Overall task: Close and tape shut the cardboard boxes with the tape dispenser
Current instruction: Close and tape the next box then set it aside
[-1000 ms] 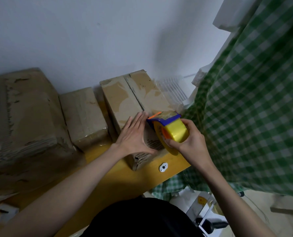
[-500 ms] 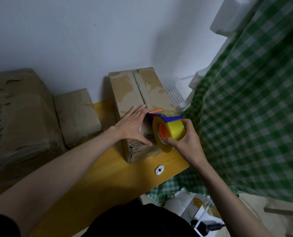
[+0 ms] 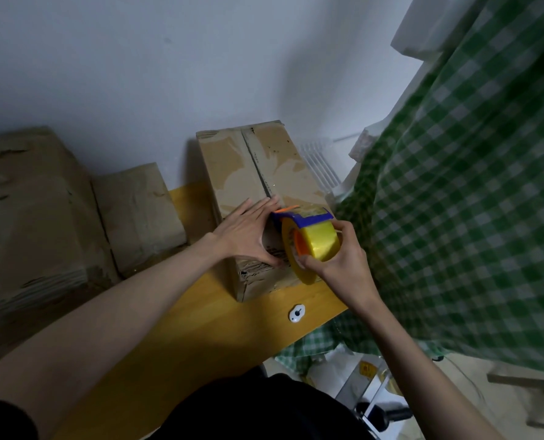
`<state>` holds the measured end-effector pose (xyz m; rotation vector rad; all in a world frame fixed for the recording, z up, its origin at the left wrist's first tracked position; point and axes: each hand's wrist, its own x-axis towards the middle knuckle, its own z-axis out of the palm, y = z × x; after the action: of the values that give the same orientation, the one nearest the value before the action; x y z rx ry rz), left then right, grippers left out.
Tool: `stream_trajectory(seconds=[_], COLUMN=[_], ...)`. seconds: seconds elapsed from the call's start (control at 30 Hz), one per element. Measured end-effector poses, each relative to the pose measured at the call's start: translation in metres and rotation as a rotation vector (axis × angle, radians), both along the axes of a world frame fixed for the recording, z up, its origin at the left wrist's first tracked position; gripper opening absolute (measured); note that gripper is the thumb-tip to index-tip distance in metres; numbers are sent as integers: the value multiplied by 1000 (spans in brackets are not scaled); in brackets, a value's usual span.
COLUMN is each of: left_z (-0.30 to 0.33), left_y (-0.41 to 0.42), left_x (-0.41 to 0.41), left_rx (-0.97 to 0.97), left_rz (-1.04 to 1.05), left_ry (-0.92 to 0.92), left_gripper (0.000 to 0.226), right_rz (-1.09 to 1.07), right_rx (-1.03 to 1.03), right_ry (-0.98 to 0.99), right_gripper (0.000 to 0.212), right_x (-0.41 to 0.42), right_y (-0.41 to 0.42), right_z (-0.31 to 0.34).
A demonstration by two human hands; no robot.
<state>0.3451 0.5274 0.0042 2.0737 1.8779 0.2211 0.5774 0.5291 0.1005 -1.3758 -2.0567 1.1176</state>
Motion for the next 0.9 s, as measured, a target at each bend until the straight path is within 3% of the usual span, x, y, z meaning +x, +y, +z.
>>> stream_trajectory(seconds=[0.33,0.6,0.9], left_z=[-6,-8,-4], left_y=[-1,0,5], left_x=[3,3,6], left_rx=[31,16,-19], left_rz=[11,26,30], left_ry=[83,58,118], left_gripper=[138,137,142], right_rz=[-24,49,3], right_rx=[3,-16,-11], right_ry=[12,-25,-54], right_gripper=[76,96,80], right_x=[-1,17,70], right_y=[-7,-17,-31], right_z=[10,22,37])
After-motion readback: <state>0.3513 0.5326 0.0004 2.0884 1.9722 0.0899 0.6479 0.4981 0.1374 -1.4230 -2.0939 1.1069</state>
